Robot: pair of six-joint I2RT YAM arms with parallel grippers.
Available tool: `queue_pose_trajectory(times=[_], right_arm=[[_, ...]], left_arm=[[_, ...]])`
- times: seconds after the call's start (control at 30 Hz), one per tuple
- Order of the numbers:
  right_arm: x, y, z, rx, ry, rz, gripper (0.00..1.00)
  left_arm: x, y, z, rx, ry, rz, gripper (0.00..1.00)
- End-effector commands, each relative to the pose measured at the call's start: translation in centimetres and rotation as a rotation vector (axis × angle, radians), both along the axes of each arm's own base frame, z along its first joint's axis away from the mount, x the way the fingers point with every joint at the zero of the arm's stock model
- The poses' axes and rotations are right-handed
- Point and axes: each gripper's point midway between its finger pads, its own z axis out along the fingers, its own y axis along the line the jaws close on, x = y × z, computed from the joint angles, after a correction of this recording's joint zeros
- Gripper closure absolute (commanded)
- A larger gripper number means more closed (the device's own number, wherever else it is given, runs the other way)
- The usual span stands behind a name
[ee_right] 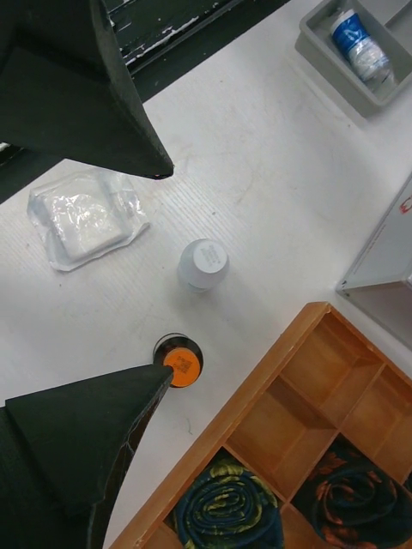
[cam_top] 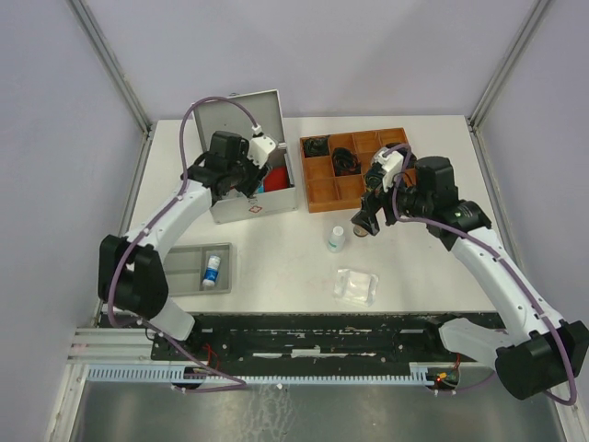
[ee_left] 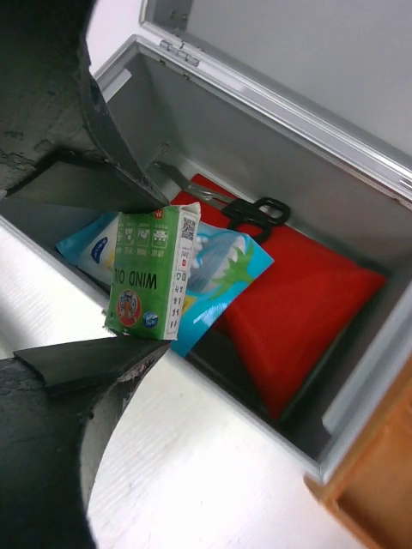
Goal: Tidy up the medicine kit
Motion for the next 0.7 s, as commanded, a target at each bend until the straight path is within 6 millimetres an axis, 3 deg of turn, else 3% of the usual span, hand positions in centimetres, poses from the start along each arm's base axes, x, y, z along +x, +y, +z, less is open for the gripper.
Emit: queue_pose_trajectory(times=[0.0, 0.27, 0.53, 0.67], right_arm=[[0.3, -1.1, 0.2, -0.063, -0.005, -0.027, 0.02], [-0.3, -0.8, -1.1, -0.065, 0.04, 0.001, 0.02], [-0.9, -1.6, -4.1, -0.171, 0.125, 0.046, 0.04], [-2.3, -2.2, -5.7, -0.227, 0.159, 0.095, 0.04]], left_arm=[[3.5, 1.2, 1.1, -0.041, -0.038, 0.112, 0.44], [5.2, 2.5, -2.2, -0.052, 0.041, 0.134, 0.43], [5.6, 2.9, -4.9, -0.034, 0.125, 0.135, 0.34], [5.7, 3.0, -5.4, -0.029, 0.14, 0.137, 0.28]])
